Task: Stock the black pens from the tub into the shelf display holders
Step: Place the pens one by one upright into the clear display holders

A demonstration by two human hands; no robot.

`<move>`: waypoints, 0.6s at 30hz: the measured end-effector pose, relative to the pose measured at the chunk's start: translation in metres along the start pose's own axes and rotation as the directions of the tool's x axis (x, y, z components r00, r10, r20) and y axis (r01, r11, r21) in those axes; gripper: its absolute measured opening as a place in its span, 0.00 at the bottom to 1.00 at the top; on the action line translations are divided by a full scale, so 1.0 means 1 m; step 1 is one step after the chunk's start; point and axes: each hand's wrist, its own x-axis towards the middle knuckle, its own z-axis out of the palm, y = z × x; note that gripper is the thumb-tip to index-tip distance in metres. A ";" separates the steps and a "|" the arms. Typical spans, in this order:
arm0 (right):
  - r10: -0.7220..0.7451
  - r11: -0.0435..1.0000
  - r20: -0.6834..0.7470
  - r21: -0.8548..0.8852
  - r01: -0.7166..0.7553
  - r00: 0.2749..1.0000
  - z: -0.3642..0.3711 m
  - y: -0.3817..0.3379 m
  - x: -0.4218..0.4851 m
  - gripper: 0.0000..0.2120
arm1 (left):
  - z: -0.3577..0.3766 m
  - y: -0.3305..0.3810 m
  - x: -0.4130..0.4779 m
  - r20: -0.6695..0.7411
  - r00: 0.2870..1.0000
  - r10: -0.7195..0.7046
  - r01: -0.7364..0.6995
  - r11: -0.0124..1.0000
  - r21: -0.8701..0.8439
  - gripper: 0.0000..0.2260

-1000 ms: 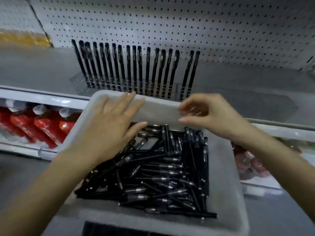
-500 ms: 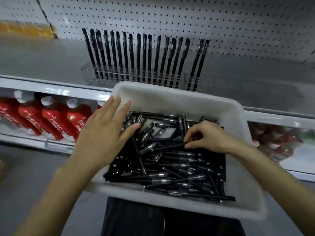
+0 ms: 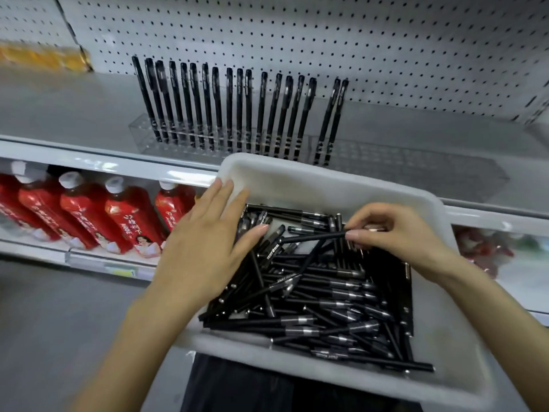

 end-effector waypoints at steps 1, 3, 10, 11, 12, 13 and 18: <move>0.007 0.999 -0.023 0.040 -0.006 1.000 -0.002 -0.002 -0.001 0.06 | 0.002 0.000 -0.002 0.003 1.000 -0.001 0.001 1.000 0.022 0.36; 0.020 0.987 -0.051 0.158 -0.012 0.999 -0.005 -0.008 0.000 0.08 | 0.006 0.000 -0.004 0.017 1.000 -0.004 0.002 0.998 0.069 0.36; -0.046 0.896 -0.086 0.438 0.079 0.995 -0.023 -0.047 0.022 0.09 | -0.009 0.010 0.017 -0.021 1.000 0.023 -0.022 0.999 0.037 0.36; -0.072 0.887 -0.131 0.446 0.124 0.989 -0.029 -0.054 0.029 0.10 | -0.012 0.014 0.026 -0.025 0.999 0.043 -0.042 0.998 0.041 0.36; -0.098 0.889 -0.189 0.425 0.171 0.977 -0.036 -0.062 0.035 0.11 | -0.016 0.019 0.035 -0.026 0.997 0.067 -0.066 0.997 0.040 0.36; -0.123 0.907 -0.254 0.363 0.212 0.959 -0.043 -0.069 0.042 0.11 | -0.018 0.024 0.045 -0.028 0.995 0.093 -0.092 0.995 0.033 0.35; -0.245 0.962 -0.460 -0.004 0.274 0.853 -0.075 -0.094 0.078 0.03 | -0.012 0.037 0.094 -0.022 0.980 0.199 -0.197 0.979 0.047 0.31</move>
